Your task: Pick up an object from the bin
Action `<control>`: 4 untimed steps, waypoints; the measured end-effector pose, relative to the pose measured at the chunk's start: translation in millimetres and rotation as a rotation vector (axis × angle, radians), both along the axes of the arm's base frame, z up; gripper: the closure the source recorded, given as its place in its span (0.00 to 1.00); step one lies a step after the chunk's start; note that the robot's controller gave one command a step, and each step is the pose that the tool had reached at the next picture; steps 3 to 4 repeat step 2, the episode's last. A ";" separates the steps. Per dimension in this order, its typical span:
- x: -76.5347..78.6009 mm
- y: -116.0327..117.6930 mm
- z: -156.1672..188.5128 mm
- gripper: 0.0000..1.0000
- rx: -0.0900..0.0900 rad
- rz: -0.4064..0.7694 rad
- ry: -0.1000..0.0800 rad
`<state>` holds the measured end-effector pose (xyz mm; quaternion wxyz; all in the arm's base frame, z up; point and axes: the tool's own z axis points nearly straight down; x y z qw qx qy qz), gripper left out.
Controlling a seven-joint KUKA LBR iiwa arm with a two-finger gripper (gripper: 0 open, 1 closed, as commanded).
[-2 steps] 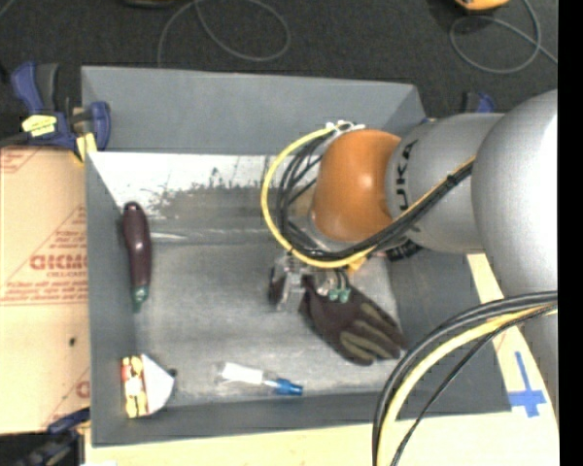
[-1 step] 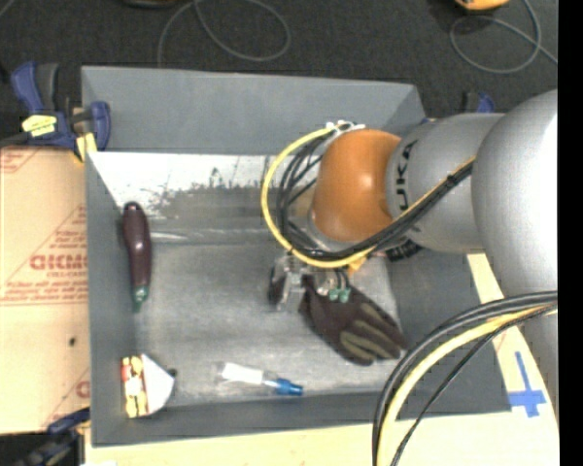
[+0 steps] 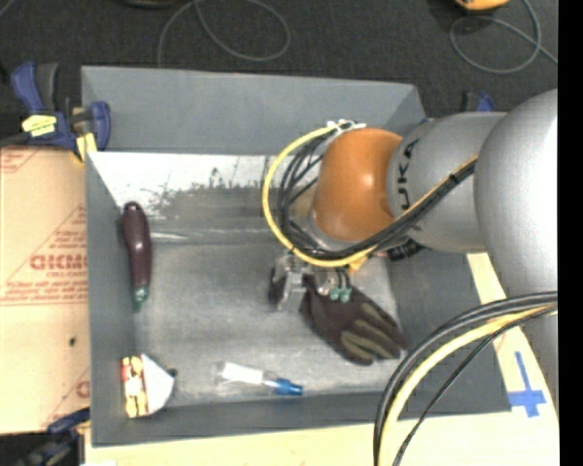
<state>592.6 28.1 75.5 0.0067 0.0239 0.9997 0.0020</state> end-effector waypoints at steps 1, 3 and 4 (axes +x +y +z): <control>-1.0 -0.1 11.4 1.00 0.000 -0.001 0.004; -1.6 -0.3 30.7 1.00 0.000 -0.001 0.007; -1.6 -0.3 30.7 1.00 0.000 -0.001 0.007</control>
Offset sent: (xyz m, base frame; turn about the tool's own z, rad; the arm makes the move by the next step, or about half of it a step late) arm 0.0000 0.0001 0.1150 0.0000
